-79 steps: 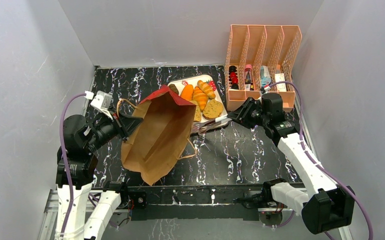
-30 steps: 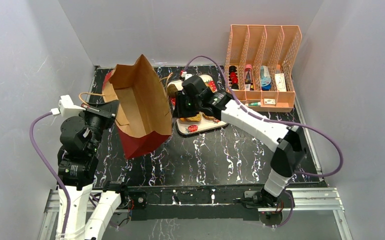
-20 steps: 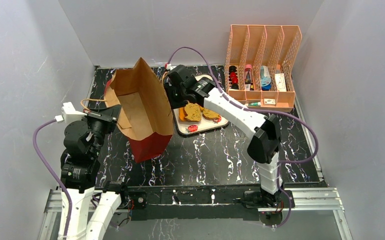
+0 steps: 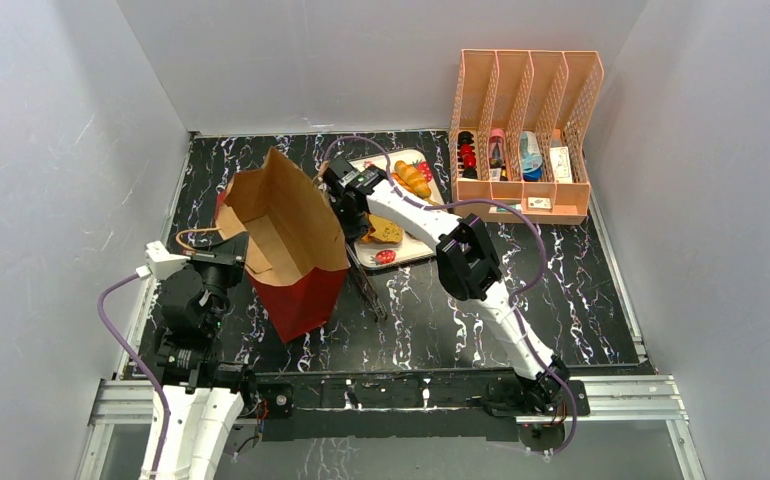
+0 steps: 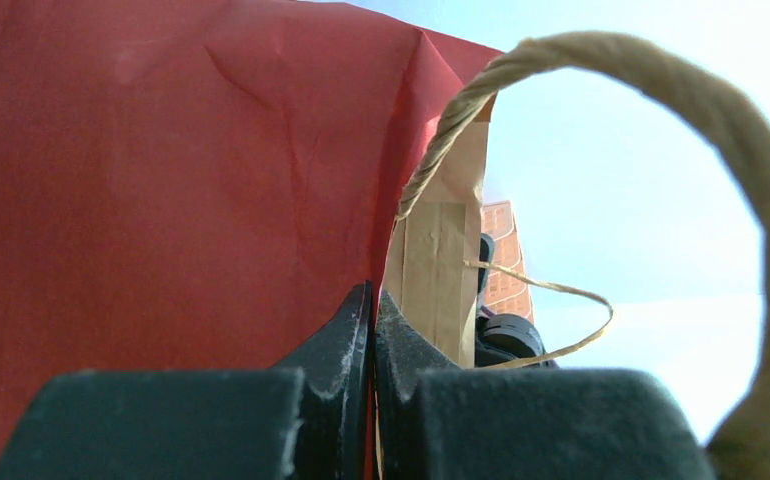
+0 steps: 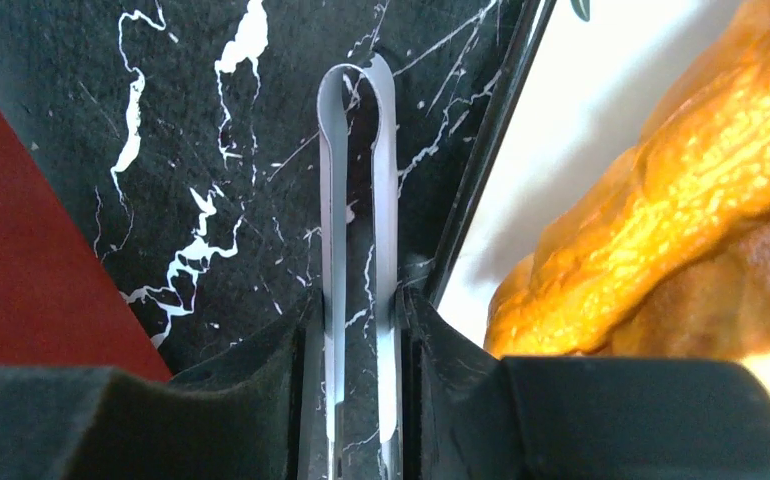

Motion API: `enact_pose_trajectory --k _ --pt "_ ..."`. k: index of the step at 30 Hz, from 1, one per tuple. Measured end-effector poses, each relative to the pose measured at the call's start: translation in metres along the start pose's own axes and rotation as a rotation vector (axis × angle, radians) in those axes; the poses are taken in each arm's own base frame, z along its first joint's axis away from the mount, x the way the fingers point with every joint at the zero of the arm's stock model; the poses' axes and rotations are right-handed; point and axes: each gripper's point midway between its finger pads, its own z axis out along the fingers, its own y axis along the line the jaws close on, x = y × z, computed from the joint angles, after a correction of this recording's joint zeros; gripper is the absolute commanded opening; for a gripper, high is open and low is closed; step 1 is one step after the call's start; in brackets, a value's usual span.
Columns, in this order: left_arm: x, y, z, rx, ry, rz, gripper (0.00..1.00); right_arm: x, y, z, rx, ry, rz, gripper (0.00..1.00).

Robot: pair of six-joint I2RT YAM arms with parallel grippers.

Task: Take the fake bread out of the paper bag
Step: Place the clamp at the center of the board.

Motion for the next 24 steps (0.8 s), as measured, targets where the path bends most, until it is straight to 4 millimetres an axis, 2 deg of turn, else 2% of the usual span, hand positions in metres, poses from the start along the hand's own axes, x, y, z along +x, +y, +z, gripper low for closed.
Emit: enact_pose_trajectory --k 5,12,15,24 --pt "0.002 -0.007 0.009 0.019 0.008 0.002 0.00 -0.001 -0.005 0.009 -0.019 -0.006 0.017 0.11" --pt "0.005 -0.015 0.014 0.036 0.030 -0.003 0.00 -0.004 0.000 0.017 -0.060 -0.039 0.013 0.21" --pt "0.004 -0.017 0.012 0.035 0.031 -0.011 0.00 -0.005 0.000 0.017 -0.077 -0.054 0.018 0.29" --pt "0.000 -0.016 -0.004 -0.014 0.039 -0.038 0.03 -0.002 0.003 0.017 -0.111 -0.077 0.023 0.39"
